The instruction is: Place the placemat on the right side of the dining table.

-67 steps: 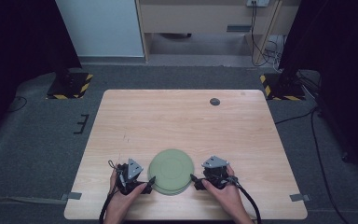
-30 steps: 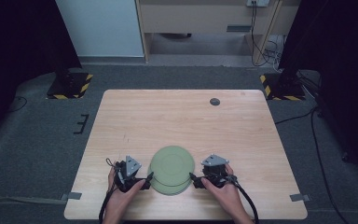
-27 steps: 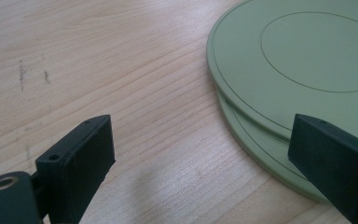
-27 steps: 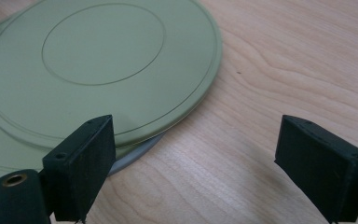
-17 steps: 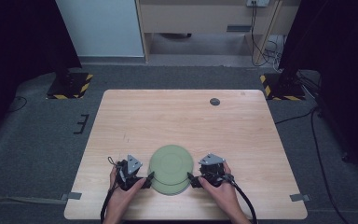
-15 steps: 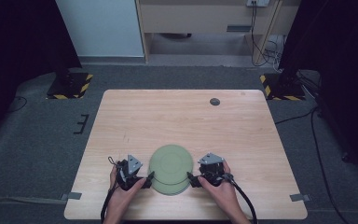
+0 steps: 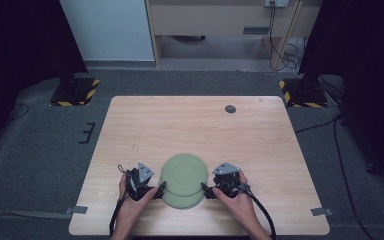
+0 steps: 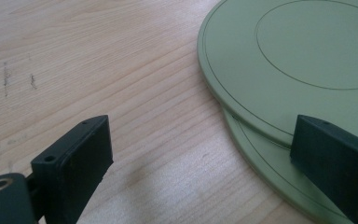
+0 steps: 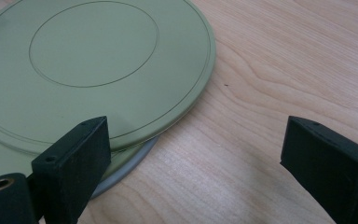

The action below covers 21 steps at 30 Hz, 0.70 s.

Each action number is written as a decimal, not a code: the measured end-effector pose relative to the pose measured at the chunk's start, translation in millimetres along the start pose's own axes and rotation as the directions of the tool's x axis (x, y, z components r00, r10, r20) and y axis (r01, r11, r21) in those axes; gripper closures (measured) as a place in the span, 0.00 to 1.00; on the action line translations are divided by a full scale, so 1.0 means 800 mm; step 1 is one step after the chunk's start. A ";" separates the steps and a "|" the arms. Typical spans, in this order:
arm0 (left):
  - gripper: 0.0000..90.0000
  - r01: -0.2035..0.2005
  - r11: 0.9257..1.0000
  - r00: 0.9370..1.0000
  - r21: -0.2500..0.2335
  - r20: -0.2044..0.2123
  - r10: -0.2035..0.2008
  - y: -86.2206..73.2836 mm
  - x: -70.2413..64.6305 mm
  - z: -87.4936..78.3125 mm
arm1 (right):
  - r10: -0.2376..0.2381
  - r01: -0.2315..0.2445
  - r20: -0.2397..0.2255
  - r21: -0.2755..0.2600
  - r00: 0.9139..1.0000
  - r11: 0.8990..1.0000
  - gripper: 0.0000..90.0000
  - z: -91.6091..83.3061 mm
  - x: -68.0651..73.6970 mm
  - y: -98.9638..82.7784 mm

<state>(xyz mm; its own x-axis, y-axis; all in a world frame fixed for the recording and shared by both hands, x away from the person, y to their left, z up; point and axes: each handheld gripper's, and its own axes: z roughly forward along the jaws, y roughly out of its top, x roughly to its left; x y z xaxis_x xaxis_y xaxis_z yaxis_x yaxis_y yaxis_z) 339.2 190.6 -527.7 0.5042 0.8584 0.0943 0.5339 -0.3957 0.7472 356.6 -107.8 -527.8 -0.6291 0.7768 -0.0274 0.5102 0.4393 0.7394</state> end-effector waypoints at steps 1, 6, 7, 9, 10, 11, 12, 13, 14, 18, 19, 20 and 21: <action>0.06 0.004 1.000 1.000 -0.002 0.000 -0.004 -0.001 0.000 0.000 | -0.003 0.003 0.004 -0.003 1.000 1.000 0.10 0.001 -0.001 0.001; 0.06 0.011 1.000 1.000 -0.006 0.008 -0.011 -0.003 -0.002 -0.002 | -0.010 0.010 -0.015 0.002 1.000 1.000 0.13 -0.004 0.002 0.000; 0.06 0.008 1.000 1.000 -0.007 0.009 -0.008 -0.003 -0.003 -0.002 | -0.013 0.013 -0.018 0.003 1.000 1.000 0.13 -0.004 0.003 0.000; 0.05 0.002 1.000 1.000 -0.002 0.000 -0.002 -0.001 -0.004 -0.001 | -0.017 0.017 -0.013 0.005 1.000 1.000 0.11 -0.001 0.004 -0.001; 0.05 0.001 1.000 1.000 -0.003 0.001 -0.001 0.000 -0.004 0.000 | -0.014 0.014 -0.010 0.007 1.000 1.000 0.09 0.000 0.003 0.000; 0.06 0.005 1.000 1.000 -0.004 0.001 -0.005 0.000 -0.004 0.001 | -0.004 0.004 -0.011 0.008 1.000 1.000 0.09 0.001 0.001 0.000; 0.06 0.006 1.000 1.000 -0.005 0.003 -0.006 0.000 -0.004 0.001 | -0.001 0.001 -0.011 0.008 1.000 1.000 0.09 0.002 0.000 0.001; 0.06 0.008 1.000 1.000 -0.005 0.004 -0.008 0.001 -0.004 0.002 | 0.003 -0.003 -0.008 0.007 1.000 1.000 0.08 0.003 -0.001 0.001; 0.06 0.010 1.000 1.000 -0.005 0.005 -0.010 0.001 -0.003 0.002 | 0.005 -0.005 -0.006 0.006 1.000 1.000 0.08 0.003 -0.002 0.001; 0.06 0.015 1.000 1.000 -0.007 0.010 -0.015 -0.001 -0.005 0.001 | 0.013 -0.013 -0.003 0.008 1.000 1.000 0.11 0.002 -0.002 0.001; 0.06 0.016 1.000 1.000 -0.010 0.016 -0.016 -0.002 -0.006 0.001 | 0.009 -0.009 -0.004 0.008 1.000 1.000 0.11 0.000 -0.002 0.001; 0.06 0.016 1.000 1.000 -0.012 0.017 -0.016 -0.002 -0.007 0.000 | 0.006 -0.006 -0.010 0.009 1.000 1.000 0.11 0.000 -0.002 0.000; 0.06 0.015 1.000 1.000 -0.011 0.017 -0.015 -0.002 -0.007 0.000 | 0.010 -0.010 -0.019 0.011 1.000 1.000 0.11 -0.001 -0.001 0.000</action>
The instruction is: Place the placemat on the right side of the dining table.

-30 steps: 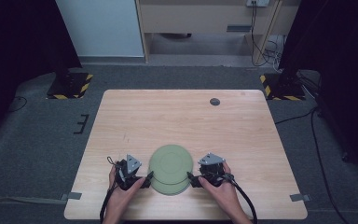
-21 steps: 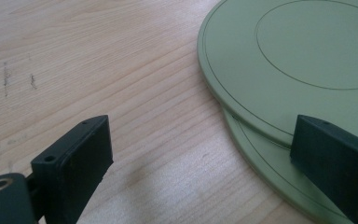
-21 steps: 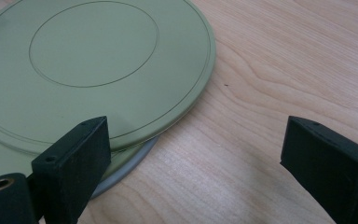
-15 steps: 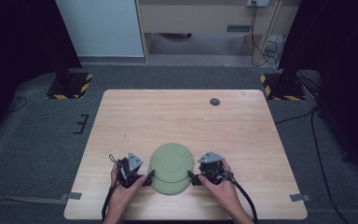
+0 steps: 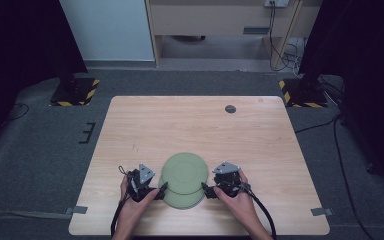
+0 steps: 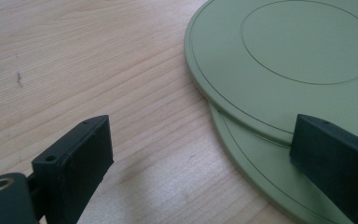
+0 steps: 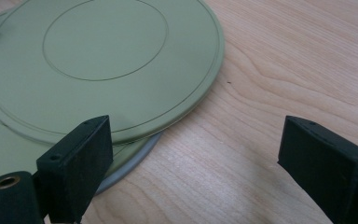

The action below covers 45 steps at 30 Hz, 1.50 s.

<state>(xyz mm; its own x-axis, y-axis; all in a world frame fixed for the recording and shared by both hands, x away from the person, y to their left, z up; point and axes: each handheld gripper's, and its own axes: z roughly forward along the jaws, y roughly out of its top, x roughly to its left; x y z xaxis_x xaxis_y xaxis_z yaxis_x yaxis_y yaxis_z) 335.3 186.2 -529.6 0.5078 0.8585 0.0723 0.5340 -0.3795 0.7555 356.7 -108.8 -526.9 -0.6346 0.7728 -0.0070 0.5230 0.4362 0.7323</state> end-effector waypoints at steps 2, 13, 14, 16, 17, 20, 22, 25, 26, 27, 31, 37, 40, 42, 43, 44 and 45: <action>0.05 -0.004 1.000 1.000 0.002 -0.003 0.004 0.001 -0.001 0.001 | -0.007 0.007 0.001 -0.001 1.000 1.000 0.11 0.002 0.001 0.000; 0.04 0.008 1.000 1.000 -0.005 0.000 -0.008 0.001 0.000 0.001 | 0.032 -0.031 -0.018 0.022 0.999 0.999 0.11 0.000 -0.006 0.003; 0.04 0.005 1.000 1.000 -0.004 0.003 -0.005 0.001 -0.001 0.001 | 0.032 -0.031 -0.023 0.024 0.999 0.999 0.11 -0.002 -0.006 0.003; 0.04 -0.001 1.000 1.000 -0.004 0.005 0.001 0.000 -0.001 0.002 | 0.015 -0.014 -0.018 0.033 1.000 0.999 0.11 -0.004 -0.005 0.003; 0.04 0.002 1.000 1.000 -0.003 0.006 -0.002 0.001 -0.001 0.002 | 0.007 -0.006 -0.015 0.034 1.000 0.999 0.11 -0.004 -0.005 0.004; 0.03 -0.001 1.000 1.000 -0.004 0.004 0.001 0.002 -0.001 0.004 | 0.000 0.000 -0.014 0.028 1.000 1.000 0.11 -0.001 -0.004 0.006; 0.03 0.004 1.000 1.000 -0.007 0.007 -0.004 0.002 -0.001 0.005 | -0.016 0.017 -0.010 0.033 1.000 0.999 0.11 0.002 -0.001 0.007; 0.02 0.007 1.000 1.000 -0.008 0.007 -0.007 0.003 0.000 0.006 | -0.024 0.024 -0.008 0.037 1.000 0.999 0.10 0.006 0.000 0.008; 0.03 0.004 1.000 1.000 -0.010 0.006 -0.004 0.003 0.000 0.006 | -0.021 0.021 -0.008 0.039 1.000 0.999 0.10 0.006 0.000 0.009; 0.03 0.000 1.000 1.000 -0.011 0.005 0.000 0.003 -0.001 0.007 | -0.028 0.028 -0.008 0.040 1.000 0.999 0.11 0.006 0.000 0.010; 0.04 0.003 1.000 1.000 -0.018 0.002 -0.003 0.005 -0.001 0.002 | -0.025 0.027 -0.040 0.058 0.999 0.998 0.14 0.000 -0.004 0.022; 0.03 0.012 0.999 1.000 -0.036 0.005 -0.012 0.004 0.001 -0.007 | -0.010 0.021 -0.076 0.146 0.997 0.989 0.15 0.000 -0.022 0.058; 0.03 0.019 0.999 1.000 -0.040 0.013 -0.019 0.005 -0.001 -0.008 | -0.013 0.029 -0.098 0.168 0.995 0.985 0.16 0.010 -0.030 0.074; 0.03 0.009 0.999 1.000 -0.034 0.021 -0.008 0.005 -0.005 -0.007 | -0.003 0.026 -0.120 0.187 0.993 0.982 0.18 0.020 -0.034 0.084; 0.03 -0.002 1.000 1.000 -0.028 0.027 0.002 0.004 -0.008 -0.007 | 0.003 0.023 -0.138 0.192 0.990 0.981 0.19 0.025 -0.036 0.088; 0.03 -0.003 1.000 1.000 -0.027 0.030 0.003 0.004 -0.010 -0.006 | 0.026 0.007 -0.155 0.209 0.988 0.978 0.20 0.033 -0.037 0.092; 0.03 -0.009 1.000 0.999 -0.023 0.034 0.010 0.004 -0.013 -0.006 | 0.028 0.007 -0.162 0.215 0.986 0.977 0.21 0.037 -0.039 0.094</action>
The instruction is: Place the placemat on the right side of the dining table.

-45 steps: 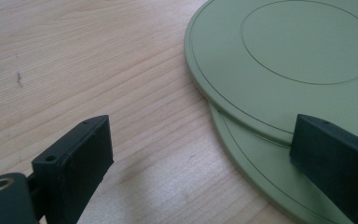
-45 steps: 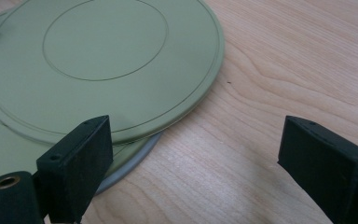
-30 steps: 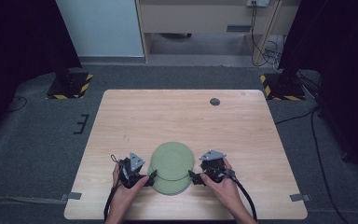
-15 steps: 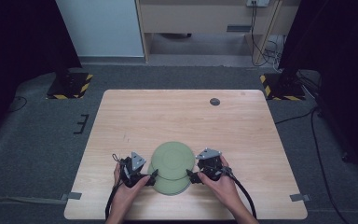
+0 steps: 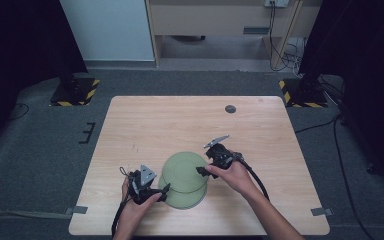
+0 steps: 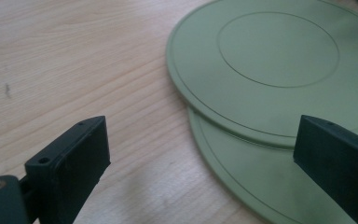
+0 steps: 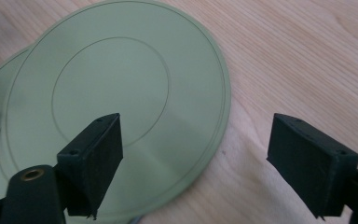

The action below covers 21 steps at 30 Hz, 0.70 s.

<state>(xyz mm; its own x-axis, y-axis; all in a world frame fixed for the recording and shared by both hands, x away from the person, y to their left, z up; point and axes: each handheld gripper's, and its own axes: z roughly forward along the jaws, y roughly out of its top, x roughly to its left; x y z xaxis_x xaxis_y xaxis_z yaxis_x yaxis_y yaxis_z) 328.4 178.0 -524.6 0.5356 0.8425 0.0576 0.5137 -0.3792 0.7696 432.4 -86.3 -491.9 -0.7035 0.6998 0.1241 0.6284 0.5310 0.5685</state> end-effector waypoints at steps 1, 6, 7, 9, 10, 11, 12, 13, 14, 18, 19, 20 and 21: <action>0.03 -0.007 1.000 1.000 0.001 0.003 0.007 0.000 -0.002 0.000 | 0.003 -0.003 -0.003 0.011 1.000 1.000 0.21 0.004 -0.001 0.004; 0.04 -0.024 1.000 1.000 0.008 0.006 0.024 -0.001 -0.010 0.002 | 0.054 -0.054 -0.059 0.012 0.997 0.998 0.26 0.023 -0.010 0.010; 0.04 -0.028 1.000 1.000 0.011 0.005 0.028 -0.001 -0.010 0.003 | 0.061 -0.059 -0.070 0.022 0.996 0.998 0.27 0.027 -0.012 0.010; 0.04 -0.034 0.999 0.999 0.016 0.004 0.034 -0.001 -0.012 0.005 | 0.068 -0.066 -0.081 0.027 0.994 0.997 0.28 0.032 -0.014 0.009; 0.04 -0.031 0.999 0.999 0.018 0.007 0.031 -0.002 -0.012 0.005 | 0.071 -0.069 -0.087 0.030 0.994 0.997 0.28 0.033 -0.015 0.009; 0.04 -0.033 0.999 0.999 0.020 0.007 0.032 -0.002 -0.012 0.006 | 0.079 -0.077 -0.096 0.032 0.992 0.997 0.28 0.034 -0.016 0.009; 0.04 -0.033 0.999 0.999 0.020 0.008 0.033 -0.002 -0.013 0.007 | 0.078 -0.075 -0.101 0.034 0.992 0.997 0.28 0.035 -0.017 0.008; 0.04 -0.033 0.999 0.999 0.020 0.008 0.033 -0.001 -0.013 0.007 | 0.080 -0.077 -0.107 0.030 0.991 0.997 0.27 0.036 -0.017 0.008; 0.04 -0.033 0.999 0.999 0.020 0.005 0.033 -0.001 -0.012 0.007 | 0.090 -0.087 -0.111 0.031 0.990 0.996 0.28 0.035 -0.018 0.009; 0.04 -0.028 0.999 1.000 0.020 0.004 0.028 -0.001 -0.011 0.008 | 0.108 -0.106 -0.130 0.020 0.986 0.994 0.28 0.037 -0.022 0.009; 0.04 -0.027 0.999 1.000 0.019 0.003 0.027 -0.001 -0.011 0.009 | 0.111 -0.110 -0.138 0.017 0.984 0.994 0.29 0.037 -0.022 0.009; 0.04 -0.027 0.999 1.000 0.019 0.003 0.027 -0.001 -0.011 0.009 | 0.111 -0.110 -0.138 0.017 0.984 0.994 0.29 0.037 -0.022 0.009; 0.03 -0.023 1.000 1.000 0.018 0.001 0.023 -0.001 -0.011 0.010 | 0.112 -0.110 -0.150 0.018 0.982 0.994 0.31 0.037 -0.022 0.009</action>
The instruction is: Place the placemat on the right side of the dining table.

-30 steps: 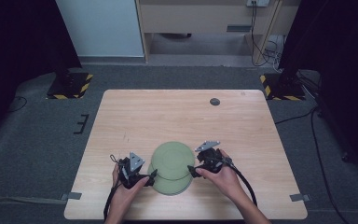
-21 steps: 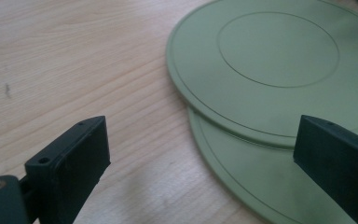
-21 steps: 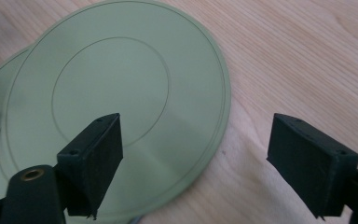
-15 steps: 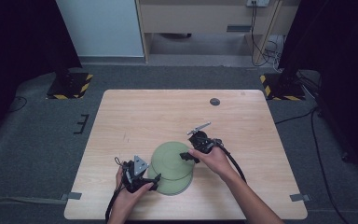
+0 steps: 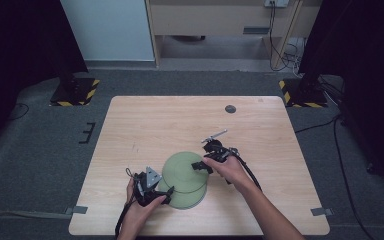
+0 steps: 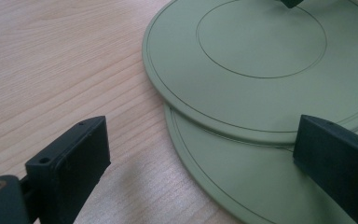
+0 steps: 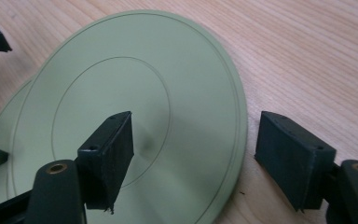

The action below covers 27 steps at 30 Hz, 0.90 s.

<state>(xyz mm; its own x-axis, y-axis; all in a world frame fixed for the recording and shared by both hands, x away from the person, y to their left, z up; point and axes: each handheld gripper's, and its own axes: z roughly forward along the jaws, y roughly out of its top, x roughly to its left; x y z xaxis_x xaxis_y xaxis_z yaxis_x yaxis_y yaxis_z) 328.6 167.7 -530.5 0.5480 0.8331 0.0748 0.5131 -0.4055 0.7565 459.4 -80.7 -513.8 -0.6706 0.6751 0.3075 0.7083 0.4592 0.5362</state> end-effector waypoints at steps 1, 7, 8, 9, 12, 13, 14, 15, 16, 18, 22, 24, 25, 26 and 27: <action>0.03 -0.002 1.000 1.000 0.002 -0.001 0.002 0.000 0.000 0.000 | -0.001 0.001 -0.005 0.000 1.000 1.000 0.31 0.000 0.000 0.000; 0.00 0.010 1.000 1.000 0.011 0.009 -0.010 0.002 0.003 0.003 | -0.015 0.015 -0.003 0.010 1.000 1.000 0.33 0.000 0.006 -0.001; 0.00 0.008 1.000 1.000 0.011 0.007 -0.008 0.002 0.003 0.003 | -0.012 0.012 0.001 0.008 1.000 1.000 0.34 -0.001 0.006 -0.001; 0.00 0.005 1.000 1.000 0.012 0.005 -0.005 0.002 0.003 0.003 | -0.017 0.017 0.004 0.002 1.000 1.000 0.34 -0.002 0.007 -0.001; 0.00 0.001 1.000 1.000 0.013 0.005 -0.001 0.002 0.002 0.003 | -0.025 0.026 0.013 -0.033 1.000 0.999 0.37 -0.013 0.011 -0.001; 0.00 0.002 1.000 1.000 0.014 0.005 -0.002 0.002 0.003 0.003 | -0.032 0.033 0.013 -0.042 0.999 0.999 0.38 -0.017 0.012 -0.001; 0.00 0.003 1.000 1.000 0.014 0.006 -0.003 0.003 0.003 0.003 | -0.038 0.039 0.011 -0.054 0.999 0.998 0.39 -0.022 0.015 0.000; 0.00 0.003 1.000 1.000 0.014 0.006 -0.003 0.003 0.003 0.003 | -0.040 0.040 0.001 -0.070 0.999 0.997 0.40 -0.027 0.016 0.000; 0.00 0.002 1.000 1.000 0.015 0.007 -0.002 0.003 0.003 0.003 | -0.037 0.035 -0.016 -0.091 0.999 0.995 0.43 -0.034 0.018 0.001; 0.00 -0.001 1.000 1.000 0.014 0.004 0.000 0.003 0.002 0.003 | -0.036 0.031 -0.049 -0.114 0.998 0.993 0.45 -0.042 0.021 0.002; 0.00 -0.002 1.000 1.000 0.013 0.002 0.002 0.003 0.002 0.002 | -0.053 0.046 -0.075 -0.095 0.996 0.994 0.54 -0.046 0.027 0.000; 0.00 0.000 1.000 1.000 0.013 0.003 0.000 0.003 0.002 0.003 | -0.065 0.058 -0.086 -0.080 0.994 0.995 0.58 -0.043 0.028 -0.002; 0.00 0.000 1.000 1.000 0.013 0.003 0.000 0.002 0.002 0.003 | -0.071 0.065 -0.069 -0.074 0.995 0.995 0.62 -0.041 0.028 -0.003; 0.00 0.000 1.000 1.000 0.013 0.003 0.000 0.002 0.002 0.003 | -0.073 0.069 -0.044 -0.078 0.996 0.994 0.66 -0.040 0.028 -0.002; 0.00 0.001 1.000 1.000 0.013 0.003 -0.001 0.002 0.002 0.003 | -0.061 0.057 -0.044 -0.089 0.997 0.994 0.68 -0.040 0.025 -0.001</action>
<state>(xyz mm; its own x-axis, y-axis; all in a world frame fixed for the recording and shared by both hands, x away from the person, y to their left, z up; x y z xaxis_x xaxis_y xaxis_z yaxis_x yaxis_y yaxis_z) 331.7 167.5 -530.3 0.5494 0.8324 0.0727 0.5218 -0.4097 0.7483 438.0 -85.9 -482.9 -0.7219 0.6193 0.3087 0.6463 0.4440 0.6206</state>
